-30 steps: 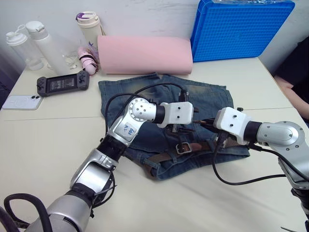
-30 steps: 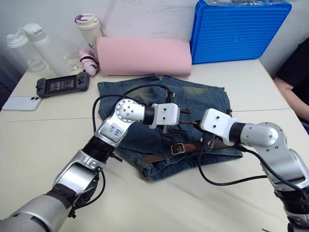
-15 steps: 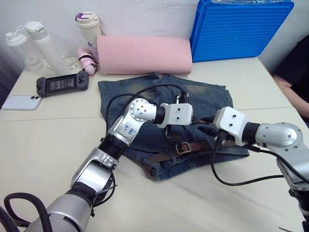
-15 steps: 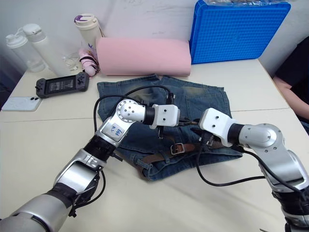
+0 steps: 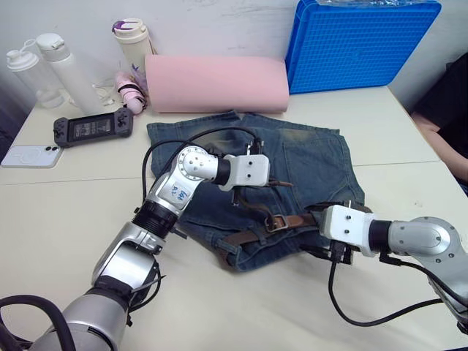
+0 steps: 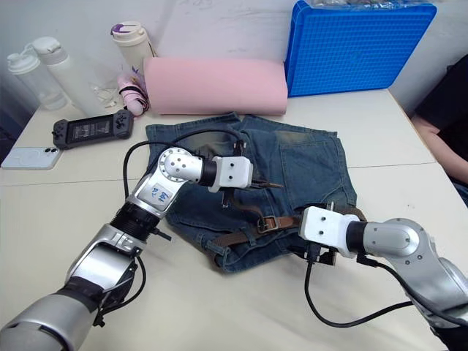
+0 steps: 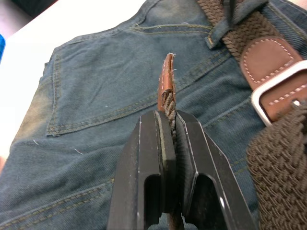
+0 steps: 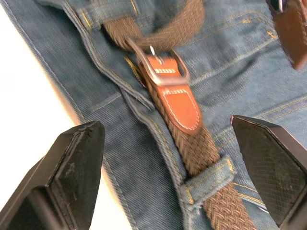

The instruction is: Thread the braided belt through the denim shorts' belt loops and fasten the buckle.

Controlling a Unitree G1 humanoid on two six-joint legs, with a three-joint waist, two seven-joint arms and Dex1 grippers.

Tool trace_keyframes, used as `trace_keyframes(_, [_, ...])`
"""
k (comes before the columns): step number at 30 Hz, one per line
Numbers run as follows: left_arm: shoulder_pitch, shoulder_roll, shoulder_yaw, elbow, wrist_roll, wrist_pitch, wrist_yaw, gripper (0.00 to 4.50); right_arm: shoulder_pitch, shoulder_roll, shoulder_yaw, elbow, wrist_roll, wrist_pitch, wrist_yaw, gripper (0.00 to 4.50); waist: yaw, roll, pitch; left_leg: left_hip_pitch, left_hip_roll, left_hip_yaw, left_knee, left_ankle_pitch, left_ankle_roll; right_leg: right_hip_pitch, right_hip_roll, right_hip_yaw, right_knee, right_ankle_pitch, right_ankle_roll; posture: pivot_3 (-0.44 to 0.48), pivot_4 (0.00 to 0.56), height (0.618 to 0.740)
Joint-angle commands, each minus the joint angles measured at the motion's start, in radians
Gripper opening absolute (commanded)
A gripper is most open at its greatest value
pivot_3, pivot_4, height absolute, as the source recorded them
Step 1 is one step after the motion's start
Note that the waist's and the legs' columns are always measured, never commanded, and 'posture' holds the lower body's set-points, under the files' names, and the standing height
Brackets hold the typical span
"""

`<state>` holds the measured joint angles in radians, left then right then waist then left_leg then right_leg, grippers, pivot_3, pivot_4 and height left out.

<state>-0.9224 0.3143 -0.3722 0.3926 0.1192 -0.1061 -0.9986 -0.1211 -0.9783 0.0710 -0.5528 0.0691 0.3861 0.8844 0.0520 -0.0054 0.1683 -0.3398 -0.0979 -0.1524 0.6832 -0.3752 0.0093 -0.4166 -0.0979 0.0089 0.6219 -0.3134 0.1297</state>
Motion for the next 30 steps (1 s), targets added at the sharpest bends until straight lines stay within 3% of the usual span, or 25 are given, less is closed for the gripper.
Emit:
trace_keyframes(1, [0.003, -0.001, 0.009, -0.059, -0.018, 0.004, -0.009, 0.0, -0.031, 0.011, 0.03, 0.02, -0.078, -0.073, -0.03, 4.46, 0.0, 0.0, 0.0, 0.0, 0.0, 0.0, 0.0, 0.0, 0.0, 0.0, 0.0, 0.0, 0.0, 0.0, 0.0, 0.0, 0.15, 0.74])
trace_keyframes(12, [0.022, 0.027, 0.013, -0.099, -0.032, 0.023, -0.061, 0.0, -0.067, 0.077, 0.092, 0.072, -0.155, -0.151, -0.034, 4.46, -0.001, 0.0, 0.0, 0.0, 0.0, 0.0, -0.001, 0.0, 0.0, 0.0, 0.0, 0.0, 0.0, 0.0, 0.0, 0.0, 0.15, 0.74])
trace_keyframes(15, [0.031, 0.04, 0.008, -0.114, -0.054, 0.025, -0.106, 0.0, -0.067, 0.093, 0.096, 0.085, -0.168, -0.164, -0.043, 3.63, -0.002, 0.0, 0.0, 0.0, 0.0, 0.0, -0.001, 0.0, 0.0, 0.0, 0.0, 0.0, 0.0, 0.0, 0.0, 0.0, 0.15, 0.74])
trace_keyframes(20, [0.028, 0.057, 0.003, -0.102, -0.055, 0.008, -0.142, 0.0, -0.064, 0.118, 0.08, 0.104, -0.179, -0.182, -0.065, 1.21, -0.002, 0.0, 0.0, 0.0, 0.0, 0.001, 0.0, 0.0, 0.0, -0.001, 0.0, 0.0, 0.0, 0.0, 0.0, 0.0, 0.15, 0.74])
trace_keyframes(23, [0.024, 0.061, 0.004, -0.087, -0.053, -0.003, -0.153, 0.0, -0.064, 0.123, 0.068, 0.113, -0.181, -0.189, -0.074, 0.08, -0.002, 0.0, 0.0, 0.0, 0.0, 0.001, 0.0, 0.0, 0.0, -0.001, 0.0, 0.0, 0.0, 0.0, 0.0, 0.0, 0.15, 0.74])
trace_keyframes(30, [0.019, 0.06, -0.001, -0.063, -0.048, -0.019, -0.175, 0.0, -0.07, 0.131, 0.052, 0.115, -0.181, -0.188, -0.088, 0.08, -0.003, 0.0, 0.0, 0.0, 0.0, 0.001, 0.0, 0.0, 0.0, -0.001, 0.0, 0.0, 0.001, 0.0, 0.0, 0.0, 0.15, 0.74])
